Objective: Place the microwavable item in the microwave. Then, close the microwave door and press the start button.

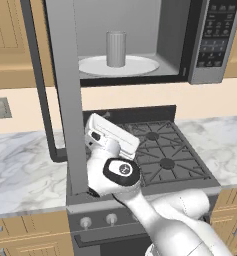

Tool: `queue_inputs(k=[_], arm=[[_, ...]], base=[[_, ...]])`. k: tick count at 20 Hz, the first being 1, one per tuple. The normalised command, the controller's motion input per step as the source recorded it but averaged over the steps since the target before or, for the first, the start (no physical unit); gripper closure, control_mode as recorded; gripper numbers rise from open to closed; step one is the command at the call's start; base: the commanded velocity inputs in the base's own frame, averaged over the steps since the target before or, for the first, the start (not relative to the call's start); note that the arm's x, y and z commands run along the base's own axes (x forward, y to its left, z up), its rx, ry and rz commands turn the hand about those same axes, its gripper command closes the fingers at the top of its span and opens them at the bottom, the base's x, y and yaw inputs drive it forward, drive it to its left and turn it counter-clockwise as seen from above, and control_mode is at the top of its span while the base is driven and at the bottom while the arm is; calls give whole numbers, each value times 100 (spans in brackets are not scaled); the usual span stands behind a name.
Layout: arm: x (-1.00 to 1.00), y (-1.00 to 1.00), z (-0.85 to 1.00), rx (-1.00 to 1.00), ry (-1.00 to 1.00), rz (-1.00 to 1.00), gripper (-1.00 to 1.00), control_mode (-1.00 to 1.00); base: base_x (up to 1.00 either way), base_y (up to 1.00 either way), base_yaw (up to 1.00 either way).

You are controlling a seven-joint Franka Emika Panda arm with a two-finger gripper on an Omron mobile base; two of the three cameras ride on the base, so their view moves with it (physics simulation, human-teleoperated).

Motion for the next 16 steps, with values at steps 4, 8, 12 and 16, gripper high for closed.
queue_inputs(k=[4,8,12,16], arm=[[-29,69,-41,-11,-6,-19,-100,-100],[-31,72,-10,-7,-12,-15,-100,-100],[-27,81,1,-7,-19,-7,-100,-100],[-15,86,0,-9,-16,-5,-100,-100]], base=[[0,0,0],[0,0,0],[0,0,0],[0,0,0]])
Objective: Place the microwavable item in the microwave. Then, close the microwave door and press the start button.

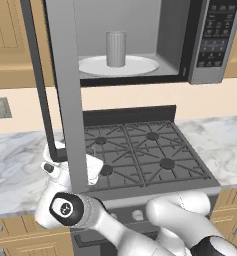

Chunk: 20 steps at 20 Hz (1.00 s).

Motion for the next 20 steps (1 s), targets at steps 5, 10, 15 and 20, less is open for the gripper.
queue_inputs(k=[5,10,15,20], arm=[[-1,74,0,-8,-11,-1,-100,-100],[-1,27,29,-3,-14,0,-100,-100],[-1,-4,48,0,-17,0,-100,-100],[-3,-25,37,0,-19,0,-100,-100]], base=[[0,0,0],[0,0,0],[0,0,0],[0,0,0]])
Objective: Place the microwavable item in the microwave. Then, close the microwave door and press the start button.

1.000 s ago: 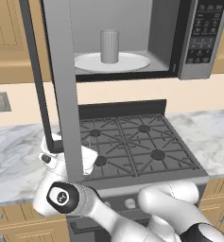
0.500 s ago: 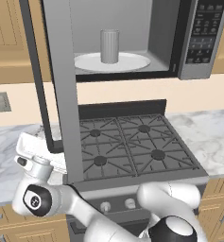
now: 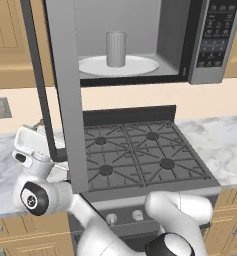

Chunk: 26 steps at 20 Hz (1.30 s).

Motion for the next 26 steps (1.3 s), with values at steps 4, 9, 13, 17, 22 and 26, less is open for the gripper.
queue_inputs(k=[4,9,13,17,22,26], arm=[[-16,-42,27,3,-24,2,-100,-100],[-35,-55,44,20,-27,13,-100,-100],[-46,-57,43,35,-21,20,-100,-100],[-46,-64,24,41,-15,28,-100,-100],[-23,-77,5,43,-9,34,-100,-100],[0,-93,0,33,-5,35,-100,-100]], base=[[0,0,0],[0,0,0],[0,0,0],[0,0,0],[0,0,0],[0,0,0]])
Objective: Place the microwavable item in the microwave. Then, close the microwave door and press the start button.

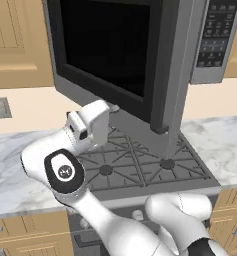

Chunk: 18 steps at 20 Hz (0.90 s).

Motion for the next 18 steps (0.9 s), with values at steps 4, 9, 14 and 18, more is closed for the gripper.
queue_inputs(k=[4,9,14,18], arm=[[1,-79,0,22,-5,35,-100,-100],[13,-57,0,12,-1,30,-100,-100],[33,-35,0,1,14,25,-100,-100],[49,-10,0,0,25,24,-100,-100]], base=[[0,0,0],[0,0,0],[0,0,0],[0,0,0]])
